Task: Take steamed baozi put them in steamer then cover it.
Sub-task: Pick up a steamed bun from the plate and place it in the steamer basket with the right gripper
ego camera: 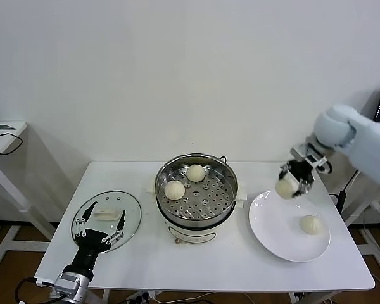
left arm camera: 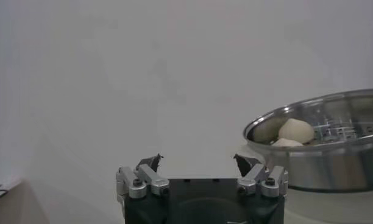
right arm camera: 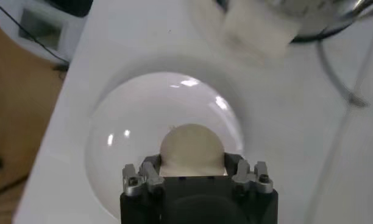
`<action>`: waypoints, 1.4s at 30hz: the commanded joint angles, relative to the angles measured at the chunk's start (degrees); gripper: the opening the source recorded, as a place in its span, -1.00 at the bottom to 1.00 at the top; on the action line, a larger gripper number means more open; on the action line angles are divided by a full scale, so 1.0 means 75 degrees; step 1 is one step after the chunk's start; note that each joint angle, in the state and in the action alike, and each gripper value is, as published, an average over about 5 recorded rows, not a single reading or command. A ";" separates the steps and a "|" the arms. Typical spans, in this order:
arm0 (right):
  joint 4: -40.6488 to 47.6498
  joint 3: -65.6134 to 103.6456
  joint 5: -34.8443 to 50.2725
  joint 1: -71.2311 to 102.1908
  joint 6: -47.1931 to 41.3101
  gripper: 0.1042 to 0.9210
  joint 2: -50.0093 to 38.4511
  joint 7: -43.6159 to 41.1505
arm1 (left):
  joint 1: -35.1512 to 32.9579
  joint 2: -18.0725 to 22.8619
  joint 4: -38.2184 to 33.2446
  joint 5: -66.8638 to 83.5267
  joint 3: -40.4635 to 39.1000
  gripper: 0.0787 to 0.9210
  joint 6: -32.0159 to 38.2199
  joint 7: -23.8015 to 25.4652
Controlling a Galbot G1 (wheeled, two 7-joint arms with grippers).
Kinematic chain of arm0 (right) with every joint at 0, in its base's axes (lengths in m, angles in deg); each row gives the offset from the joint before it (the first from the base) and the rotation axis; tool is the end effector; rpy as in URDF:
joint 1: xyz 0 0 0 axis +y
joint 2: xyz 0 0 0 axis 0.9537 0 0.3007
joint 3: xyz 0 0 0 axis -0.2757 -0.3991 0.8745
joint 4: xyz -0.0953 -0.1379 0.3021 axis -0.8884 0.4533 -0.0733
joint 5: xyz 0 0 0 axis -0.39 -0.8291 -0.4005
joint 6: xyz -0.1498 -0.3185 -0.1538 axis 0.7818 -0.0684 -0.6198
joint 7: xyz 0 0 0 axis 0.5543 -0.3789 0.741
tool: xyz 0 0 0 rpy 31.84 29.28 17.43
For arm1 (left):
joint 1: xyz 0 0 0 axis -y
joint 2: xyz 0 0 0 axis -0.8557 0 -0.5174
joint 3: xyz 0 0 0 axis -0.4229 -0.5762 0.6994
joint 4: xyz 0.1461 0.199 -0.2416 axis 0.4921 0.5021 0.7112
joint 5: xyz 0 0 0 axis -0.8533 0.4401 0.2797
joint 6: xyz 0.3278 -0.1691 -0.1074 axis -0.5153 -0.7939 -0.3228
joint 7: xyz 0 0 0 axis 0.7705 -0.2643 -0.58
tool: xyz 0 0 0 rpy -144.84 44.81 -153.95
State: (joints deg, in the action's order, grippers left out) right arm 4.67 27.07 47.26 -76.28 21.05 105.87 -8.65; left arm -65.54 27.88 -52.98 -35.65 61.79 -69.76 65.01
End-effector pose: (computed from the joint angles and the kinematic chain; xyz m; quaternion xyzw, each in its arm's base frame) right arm 0.5527 -0.0772 0.0195 0.5901 -0.3630 0.6809 0.2374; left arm 0.1897 0.0679 -0.2697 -0.0652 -0.9841 -0.1650 0.0082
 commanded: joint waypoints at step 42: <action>-0.0037 -0.2078 -0.0471 -0.0119 0.2667 0.41 0.4271 0.1143 | 0.0033 -0.0169 0.0117 0.0115 0.0247 0.77 0.0026 0.0096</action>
State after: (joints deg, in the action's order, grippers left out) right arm 2.33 11.98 43.37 -79.36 41.64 134.88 1.11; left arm -65.24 26.76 -52.05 -34.89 63.45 -69.63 65.63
